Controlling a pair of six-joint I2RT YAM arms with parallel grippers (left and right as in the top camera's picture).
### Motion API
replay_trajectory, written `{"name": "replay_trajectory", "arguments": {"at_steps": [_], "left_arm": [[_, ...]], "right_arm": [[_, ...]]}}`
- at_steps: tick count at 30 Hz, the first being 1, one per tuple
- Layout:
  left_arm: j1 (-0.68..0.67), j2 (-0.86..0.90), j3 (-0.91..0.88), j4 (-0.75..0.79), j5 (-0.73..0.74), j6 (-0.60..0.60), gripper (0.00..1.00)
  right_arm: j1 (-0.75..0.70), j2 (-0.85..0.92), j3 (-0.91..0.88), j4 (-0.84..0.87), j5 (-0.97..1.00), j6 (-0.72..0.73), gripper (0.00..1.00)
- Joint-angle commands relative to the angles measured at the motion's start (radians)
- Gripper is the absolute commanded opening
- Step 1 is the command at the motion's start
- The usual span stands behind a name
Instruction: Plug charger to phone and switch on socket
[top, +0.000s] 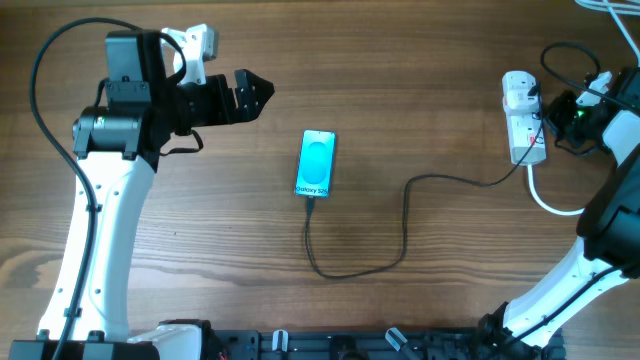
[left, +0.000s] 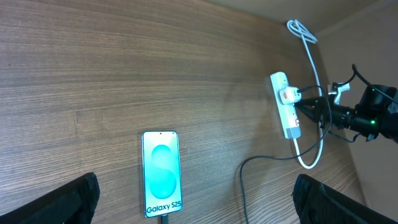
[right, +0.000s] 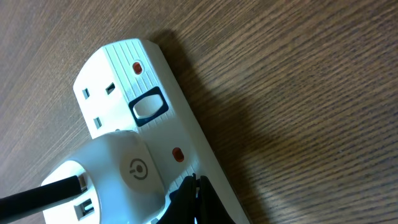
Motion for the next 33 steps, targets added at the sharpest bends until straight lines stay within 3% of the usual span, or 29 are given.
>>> {"name": "replay_trajectory", "arguments": {"at_steps": [1, 33], "left_arm": [[0.001, -0.001, 0.008, 0.000, 0.001, 0.010, 1.00], [0.001, -0.001, 0.008, 0.000, 0.001, 0.010, 1.00]], "right_arm": [[0.028, 0.037, -0.005, -0.024, 0.013, -0.041, 0.04], [0.119, 0.037, -0.006, -0.182, 0.096, -0.020, 0.04]]}}
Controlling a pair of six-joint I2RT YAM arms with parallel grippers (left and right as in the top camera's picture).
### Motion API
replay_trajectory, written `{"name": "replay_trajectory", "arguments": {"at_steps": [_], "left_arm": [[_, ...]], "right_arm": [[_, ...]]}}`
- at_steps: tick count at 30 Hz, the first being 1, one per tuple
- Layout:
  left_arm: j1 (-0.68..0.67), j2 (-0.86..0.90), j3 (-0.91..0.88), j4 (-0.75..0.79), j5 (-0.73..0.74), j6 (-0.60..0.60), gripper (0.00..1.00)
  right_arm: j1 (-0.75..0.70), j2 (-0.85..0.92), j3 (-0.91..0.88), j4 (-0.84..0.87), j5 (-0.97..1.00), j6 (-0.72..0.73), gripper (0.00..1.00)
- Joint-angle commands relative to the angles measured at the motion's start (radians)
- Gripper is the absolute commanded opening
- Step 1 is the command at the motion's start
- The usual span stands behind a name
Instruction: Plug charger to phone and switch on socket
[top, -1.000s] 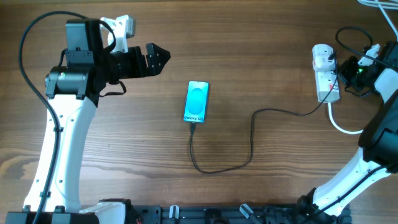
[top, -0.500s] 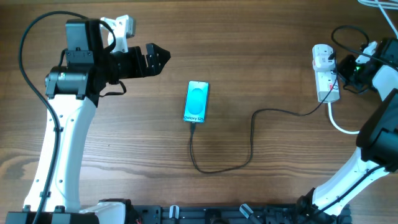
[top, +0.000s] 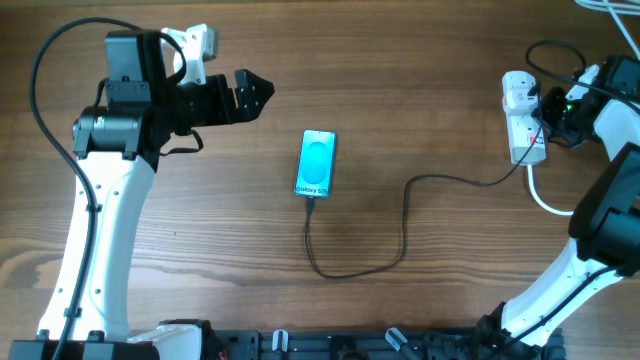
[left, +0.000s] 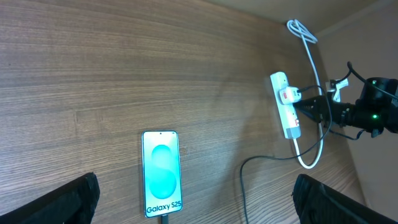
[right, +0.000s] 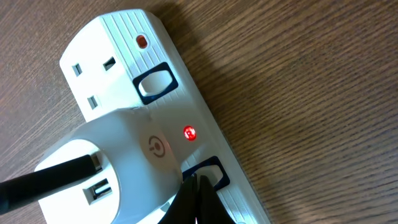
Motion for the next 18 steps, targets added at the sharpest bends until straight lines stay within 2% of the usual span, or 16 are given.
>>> {"name": "replay_trajectory", "arguments": {"at_steps": [1, 7, 10, 16, 18], "left_arm": [[0.001, -0.001, 0.008, 0.000, 0.001, 0.010, 1.00], [0.001, -0.001, 0.008, 0.000, 0.001, 0.010, 1.00], [0.001, -0.001, 0.008, 0.000, 0.001, 0.010, 1.00], [0.001, -0.001, 0.008, 0.000, 0.001, 0.010, 1.00], [0.001, -0.001, 0.008, 0.000, 0.001, 0.010, 1.00]], "right_arm": [[0.051, 0.052, -0.051, -0.050, -0.045, 0.006, 0.04], [-0.004, 0.024, -0.016, -0.089, 0.006, 0.086, 0.04], [-0.061, -0.085, 0.020, -0.151, 0.023, 0.084, 0.04], [-0.090, -0.488, 0.026, -0.249, 0.015, 0.027, 0.04], [-0.075, -0.665, 0.026, -0.293, -0.088, -0.031, 0.04]]}}
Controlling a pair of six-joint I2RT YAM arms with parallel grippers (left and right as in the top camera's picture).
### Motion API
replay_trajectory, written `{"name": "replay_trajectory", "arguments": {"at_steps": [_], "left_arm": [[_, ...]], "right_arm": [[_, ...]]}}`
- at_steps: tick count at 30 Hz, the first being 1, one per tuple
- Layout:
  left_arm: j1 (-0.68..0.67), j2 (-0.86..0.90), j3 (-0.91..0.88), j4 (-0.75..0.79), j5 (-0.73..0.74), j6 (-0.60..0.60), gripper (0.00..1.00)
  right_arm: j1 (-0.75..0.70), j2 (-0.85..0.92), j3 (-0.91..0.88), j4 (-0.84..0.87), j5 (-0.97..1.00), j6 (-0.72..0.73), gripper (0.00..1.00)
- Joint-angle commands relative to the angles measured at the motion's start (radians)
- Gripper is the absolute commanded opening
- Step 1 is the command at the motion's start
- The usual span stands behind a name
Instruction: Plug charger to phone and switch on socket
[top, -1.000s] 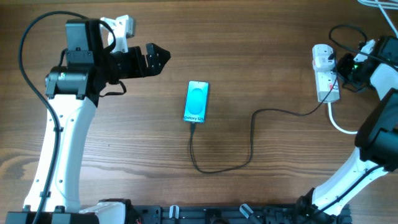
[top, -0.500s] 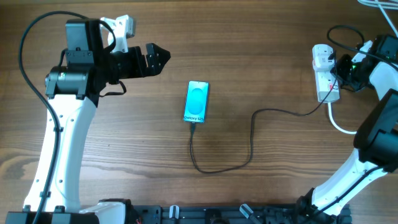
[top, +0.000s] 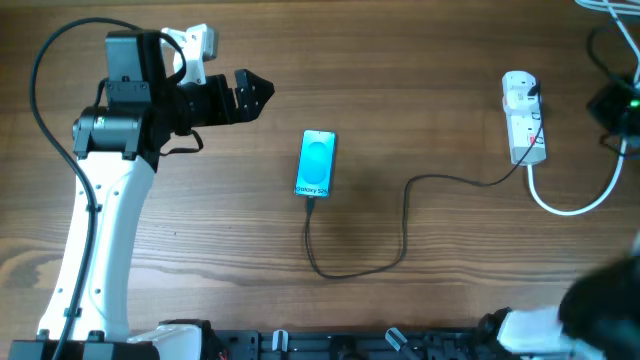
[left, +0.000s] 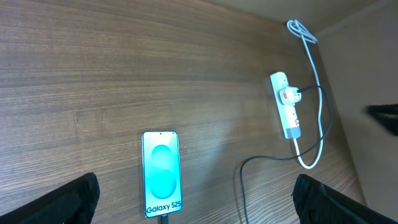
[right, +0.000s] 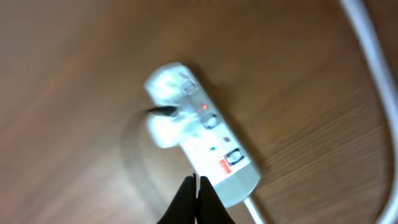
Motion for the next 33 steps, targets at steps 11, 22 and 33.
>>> {"name": "replay_trajectory", "arguments": {"at_steps": [11, 22, 33], "left_arm": [[0.001, -0.001, 0.008, 0.000, 0.001, 0.010, 1.00], [0.001, -0.001, 0.008, 0.000, 0.001, 0.010, 1.00], [0.001, -0.001, 0.008, 0.000, 0.001, 0.010, 1.00]], "right_arm": [[0.226, -0.743, 0.013, -0.401, -0.075, -0.196, 0.06], [0.226, -0.822, 0.013, -0.695, -0.141, -0.082, 1.00], [0.226, -0.822, 0.009, -0.709, -0.122, -0.260, 1.00]]}}
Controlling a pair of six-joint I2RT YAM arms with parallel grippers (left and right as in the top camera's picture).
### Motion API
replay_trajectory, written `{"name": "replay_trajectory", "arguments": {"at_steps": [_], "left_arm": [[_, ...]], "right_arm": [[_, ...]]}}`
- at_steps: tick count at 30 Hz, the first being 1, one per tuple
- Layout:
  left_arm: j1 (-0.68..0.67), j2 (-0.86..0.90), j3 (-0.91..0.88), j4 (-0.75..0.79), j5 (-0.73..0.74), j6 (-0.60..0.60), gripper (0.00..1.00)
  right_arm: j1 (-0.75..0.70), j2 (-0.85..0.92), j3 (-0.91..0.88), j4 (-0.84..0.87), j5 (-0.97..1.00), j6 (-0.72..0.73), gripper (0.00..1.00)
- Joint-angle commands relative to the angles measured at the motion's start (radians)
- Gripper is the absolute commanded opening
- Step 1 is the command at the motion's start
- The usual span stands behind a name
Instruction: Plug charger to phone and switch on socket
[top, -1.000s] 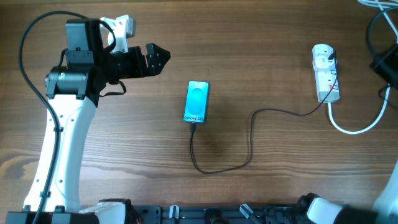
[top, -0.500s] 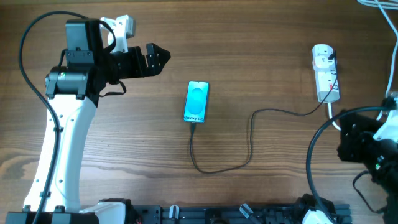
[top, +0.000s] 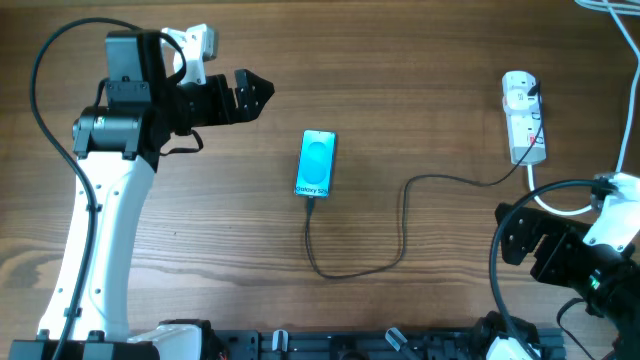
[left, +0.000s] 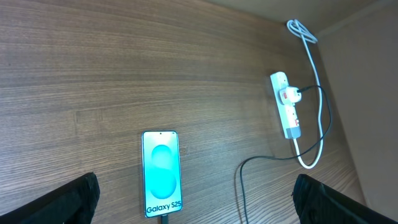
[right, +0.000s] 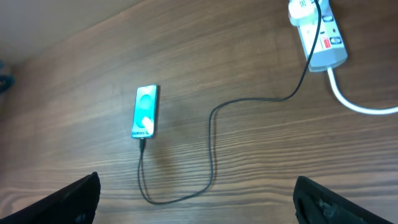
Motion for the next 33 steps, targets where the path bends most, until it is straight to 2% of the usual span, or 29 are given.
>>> {"name": "replay_trajectory", "arguments": {"at_steps": [1, 4, 6, 10, 14, 19, 28, 33], "left_arm": [[0.001, -0.001, 0.008, 0.000, 0.001, 0.010, 1.00], [0.001, -0.001, 0.008, 0.000, 0.001, 0.010, 1.00], [0.001, -0.001, 0.008, 0.000, 0.001, 0.010, 1.00], [0.001, -0.001, 0.008, 0.000, 0.001, 0.010, 1.00], [0.001, -0.001, 0.008, -0.001, 0.001, 0.010, 1.00], [0.001, -0.001, 0.008, 0.000, 0.001, 0.010, 1.00], [0.001, -0.001, 0.008, 0.000, 0.001, 0.010, 1.00], [0.001, -0.001, 0.008, 0.000, 0.001, 0.010, 1.00]], "right_arm": [[0.006, -0.006, -0.004, 0.018, -0.003, -0.109, 1.00], [0.006, -0.006, -0.058, 0.063, -0.034, -0.137, 1.00], [0.006, -0.011, -0.152, 0.167, -0.075, -0.127, 1.00], [0.051, -0.097, -0.398, 0.485, -0.092, -0.026, 1.00], [0.222, -0.272, -0.746, 0.942, -0.064, -0.014, 1.00], [0.311, -0.453, -1.033, 1.263, 0.035, -0.014, 0.99], [0.317, -0.682, -1.336, 1.460, 0.135, -0.024, 1.00], [0.317, -0.762, -1.433, 1.472, 0.134, -0.020, 1.00]]}}
